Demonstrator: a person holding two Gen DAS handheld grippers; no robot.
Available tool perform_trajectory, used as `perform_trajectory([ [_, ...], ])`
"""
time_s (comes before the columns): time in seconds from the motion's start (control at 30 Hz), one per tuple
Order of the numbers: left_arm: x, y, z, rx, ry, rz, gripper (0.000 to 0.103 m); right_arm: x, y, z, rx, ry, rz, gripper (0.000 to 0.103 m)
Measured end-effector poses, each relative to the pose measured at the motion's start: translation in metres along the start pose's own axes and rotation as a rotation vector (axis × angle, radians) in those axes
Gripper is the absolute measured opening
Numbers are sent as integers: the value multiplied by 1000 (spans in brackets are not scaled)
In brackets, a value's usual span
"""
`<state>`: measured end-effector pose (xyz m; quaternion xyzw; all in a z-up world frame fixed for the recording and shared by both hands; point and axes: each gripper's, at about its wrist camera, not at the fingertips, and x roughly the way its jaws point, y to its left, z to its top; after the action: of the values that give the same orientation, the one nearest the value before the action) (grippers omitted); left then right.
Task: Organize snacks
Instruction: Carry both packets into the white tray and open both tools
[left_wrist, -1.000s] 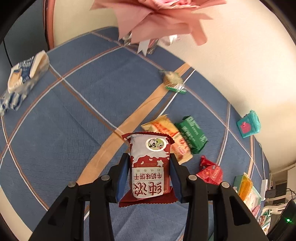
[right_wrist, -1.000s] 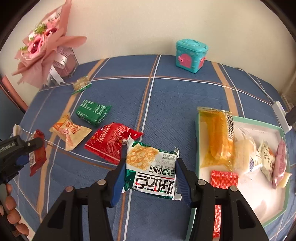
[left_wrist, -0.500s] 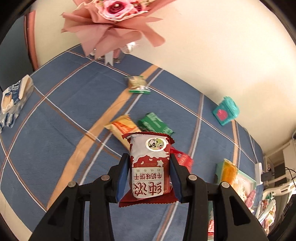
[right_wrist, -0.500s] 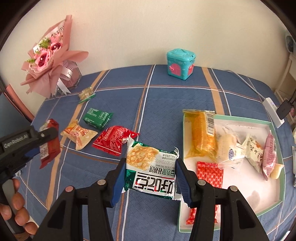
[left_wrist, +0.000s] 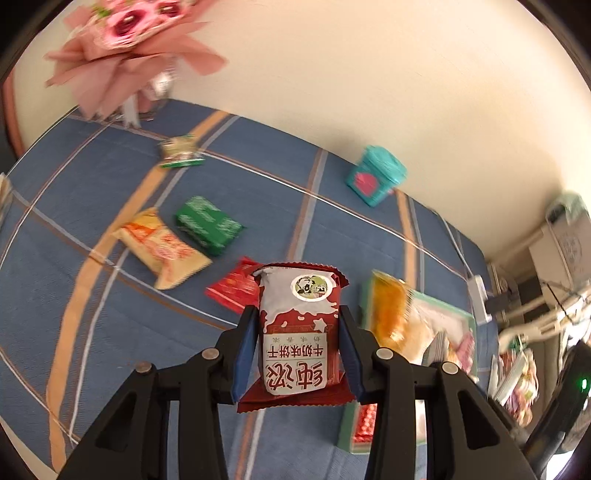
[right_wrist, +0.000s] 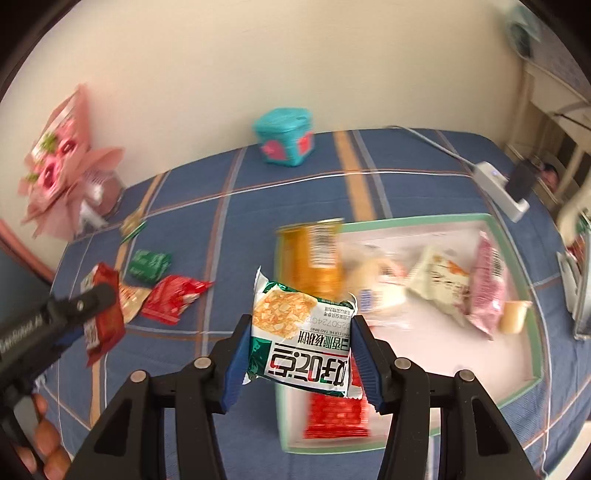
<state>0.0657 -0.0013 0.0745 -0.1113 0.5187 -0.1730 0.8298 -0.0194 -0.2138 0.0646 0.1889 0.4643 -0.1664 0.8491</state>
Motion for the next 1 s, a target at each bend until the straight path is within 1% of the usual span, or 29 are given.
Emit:
perform_trajectory([
  [0.13,3,-30,-9,76,23,-29,43,-9,-38,6,78,-23,-42,55],
  [0.3,11,-74,-29,177,70,-72,43,-21,-84,11,165,-53,-109,55],
  [0.4,16,-97,-42,238,97,-84,43,-26,-103,12,194,-65,-137,55],
  [0.5,22,-117,-53,289,118,-83,43,-28,-118,12,212,-63,-140,55],
  [0.67,36,-142,-75,376,162,-65,44,-21,-127,8,222,-22,-125,55],
  [0.77,48,-153,-89,432,192,-32,44,-13,-127,5,223,5,-107,55],
  [0.87,59,-156,-97,460,220,-5,44,-2,-126,2,218,37,-99,55],
  [1.0,71,-154,-102,474,247,35,44,18,-127,-5,212,102,-97,55],
])
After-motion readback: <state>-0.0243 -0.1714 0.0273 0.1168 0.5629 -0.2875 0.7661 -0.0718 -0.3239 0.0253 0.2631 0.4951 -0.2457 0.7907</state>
